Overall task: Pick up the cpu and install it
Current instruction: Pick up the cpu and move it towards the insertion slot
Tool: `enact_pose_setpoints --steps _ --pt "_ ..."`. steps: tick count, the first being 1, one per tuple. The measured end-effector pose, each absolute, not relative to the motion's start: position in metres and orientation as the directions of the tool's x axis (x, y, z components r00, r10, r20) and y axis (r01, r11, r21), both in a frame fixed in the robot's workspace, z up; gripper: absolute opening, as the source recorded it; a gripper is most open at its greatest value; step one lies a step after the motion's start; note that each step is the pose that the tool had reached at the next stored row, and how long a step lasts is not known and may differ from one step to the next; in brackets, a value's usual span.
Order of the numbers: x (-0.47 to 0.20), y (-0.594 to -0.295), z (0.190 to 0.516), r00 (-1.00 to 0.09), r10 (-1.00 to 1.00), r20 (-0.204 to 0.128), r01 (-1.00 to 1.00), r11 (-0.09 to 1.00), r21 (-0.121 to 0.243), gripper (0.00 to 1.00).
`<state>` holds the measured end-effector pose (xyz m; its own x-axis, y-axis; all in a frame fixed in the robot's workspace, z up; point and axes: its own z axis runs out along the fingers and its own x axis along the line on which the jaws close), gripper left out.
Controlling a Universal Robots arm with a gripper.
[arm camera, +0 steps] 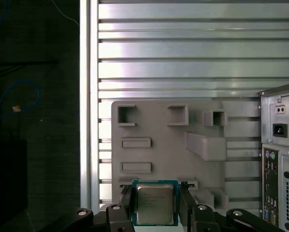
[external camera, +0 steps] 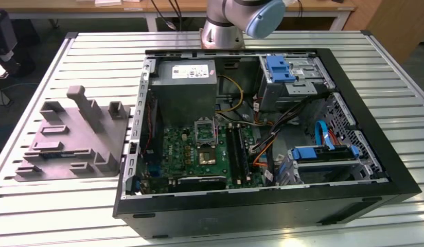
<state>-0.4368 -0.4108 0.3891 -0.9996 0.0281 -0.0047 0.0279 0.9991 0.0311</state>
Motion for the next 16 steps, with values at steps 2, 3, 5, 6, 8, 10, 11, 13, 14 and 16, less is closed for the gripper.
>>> enact_pose_setpoints --steps 2,3,5,6,8,10,11,13,14,16 --pt "-0.4362 -0.4108 0.3891 -1.0 0.028 -0.005 0.028 0.999 0.031 0.47" --pt "-0.4359 -0.4108 0.3892 -1.0 0.028 -0.005 0.028 0.999 0.031 0.47" --pt "-0.4354 -0.4108 0.3891 -1.0 0.028 -0.005 0.028 0.999 0.031 0.47" --pt "-0.435 -0.4108 0.3891 -1.0 0.028 -0.005 0.028 0.999 0.031 0.47" --pt "-0.4344 -0.4108 0.3891 -1.0 0.028 -0.005 0.028 0.999 0.031 0.47" --pt "-0.4339 -0.4109 0.3891 -1.0 0.028 -0.005 0.028 0.999 0.031 0.47" --pt "-0.4336 -0.4108 0.3891 -1.0 0.028 -0.005 0.028 0.999 0.031 0.47" --pt "-0.4331 -0.4108 0.3891 -1.0 0.028 -0.005 0.028 0.999 0.031 0.47" --pt "-0.4328 -0.4108 0.3891 -1.0 0.028 -0.005 0.028 0.999 0.031 0.47" --pt "-0.4323 -0.4108 0.3891 -1.0 0.028 -0.005 0.028 0.999 0.031 0.47"
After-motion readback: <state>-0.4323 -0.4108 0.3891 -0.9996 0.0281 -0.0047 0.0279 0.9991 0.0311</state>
